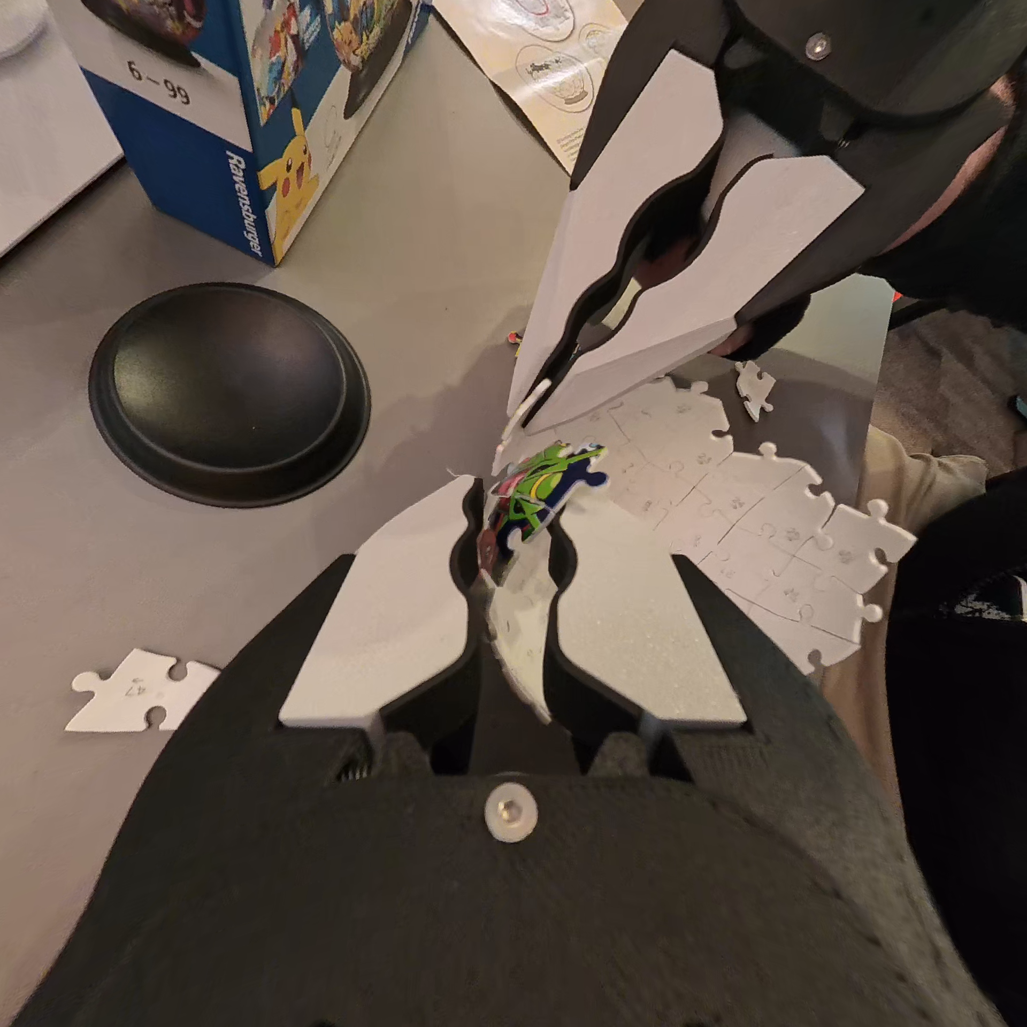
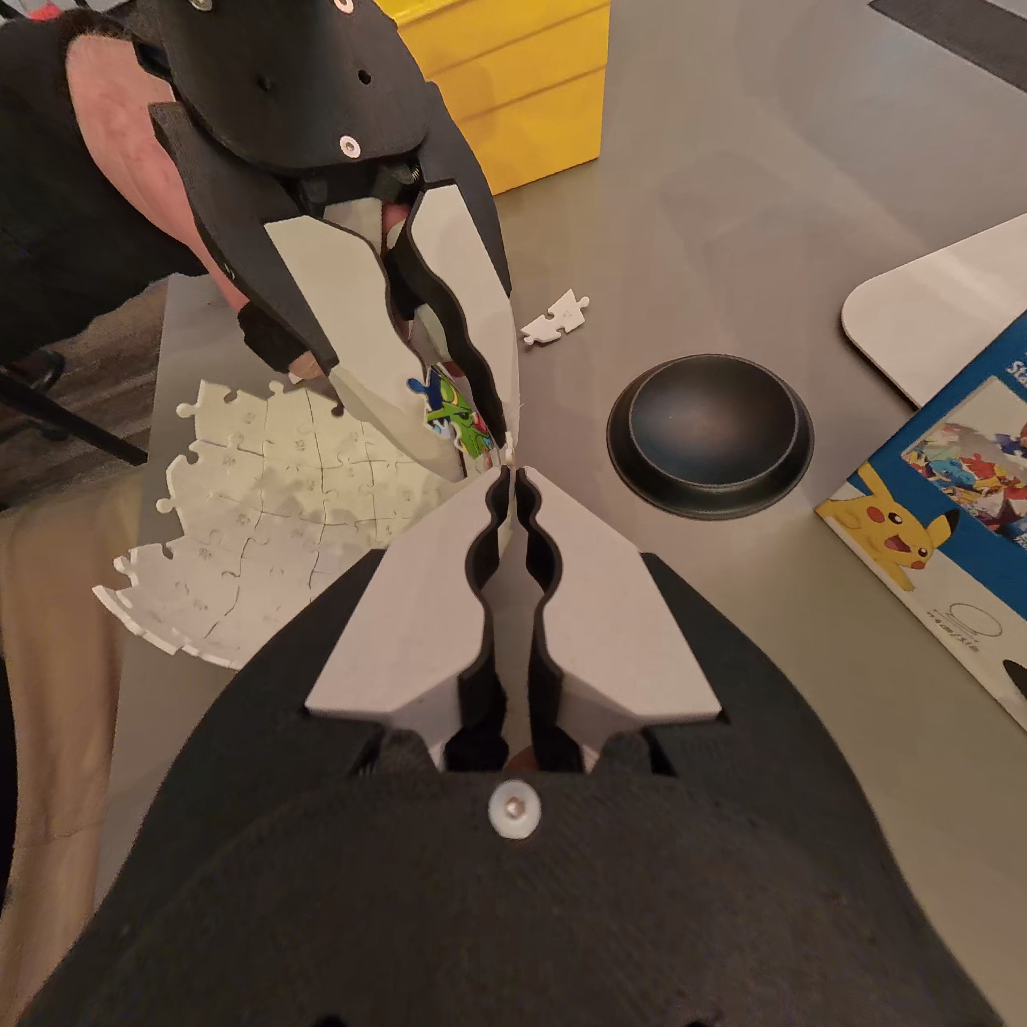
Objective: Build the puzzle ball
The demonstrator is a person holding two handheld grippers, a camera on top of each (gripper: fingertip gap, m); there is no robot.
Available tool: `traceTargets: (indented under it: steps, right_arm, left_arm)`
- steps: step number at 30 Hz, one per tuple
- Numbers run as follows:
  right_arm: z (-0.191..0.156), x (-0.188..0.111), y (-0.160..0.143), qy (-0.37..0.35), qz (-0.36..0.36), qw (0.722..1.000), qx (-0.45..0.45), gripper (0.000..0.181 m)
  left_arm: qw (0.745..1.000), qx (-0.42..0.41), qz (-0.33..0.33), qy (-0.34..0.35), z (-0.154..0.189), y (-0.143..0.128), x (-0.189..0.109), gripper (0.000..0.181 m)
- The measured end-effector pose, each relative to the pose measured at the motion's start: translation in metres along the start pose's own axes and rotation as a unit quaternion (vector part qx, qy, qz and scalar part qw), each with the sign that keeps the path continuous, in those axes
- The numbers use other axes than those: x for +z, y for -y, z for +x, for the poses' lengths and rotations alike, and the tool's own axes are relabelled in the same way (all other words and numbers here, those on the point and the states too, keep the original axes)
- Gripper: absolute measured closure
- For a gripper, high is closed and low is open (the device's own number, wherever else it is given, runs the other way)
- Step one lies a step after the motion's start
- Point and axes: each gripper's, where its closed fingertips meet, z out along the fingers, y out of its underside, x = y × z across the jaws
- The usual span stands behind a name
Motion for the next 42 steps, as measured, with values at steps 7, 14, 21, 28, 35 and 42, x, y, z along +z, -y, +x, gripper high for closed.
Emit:
traceTargets:
  steps: [7,14,21,28,35,42]
  right_arm:
    - [-0.002,0.004,0.001,0.013,0.006,1.0,0.01,0.181]
    - [-0.004,0.006,0.0,0.019,0.006,1.0,0.012,0.181]
    - [-0.007,0.01,0.0,0.025,0.011,0.999,0.022,0.181]
    - [-0.008,0.014,-0.003,0.025,0.008,0.999,0.028,0.181]
    - [-0.009,0.016,-0.004,0.027,-0.001,0.999,0.03,0.18]
    - [-0.008,0.017,-0.007,0.026,-0.018,0.999,0.031,0.18]
  left_arm:
    - [0.999,-0.035,0.006,-0.004,-0.009,-0.003,-0.005,0.166]
    - [0.999,-0.033,0.001,-0.015,-0.007,-0.006,-0.002,0.163]
    - [0.999,-0.035,-0.023,-0.014,-0.008,-0.017,0.002,0.165]
    - [0.998,-0.04,-0.035,-0.018,-0.009,-0.023,0.005,0.171]
    - [0.998,-0.047,-0.018,-0.037,-0.005,-0.02,0.005,0.166]
    - [0.998,-0.042,-0.017,-0.035,-0.006,-0.021,0.006,0.173]
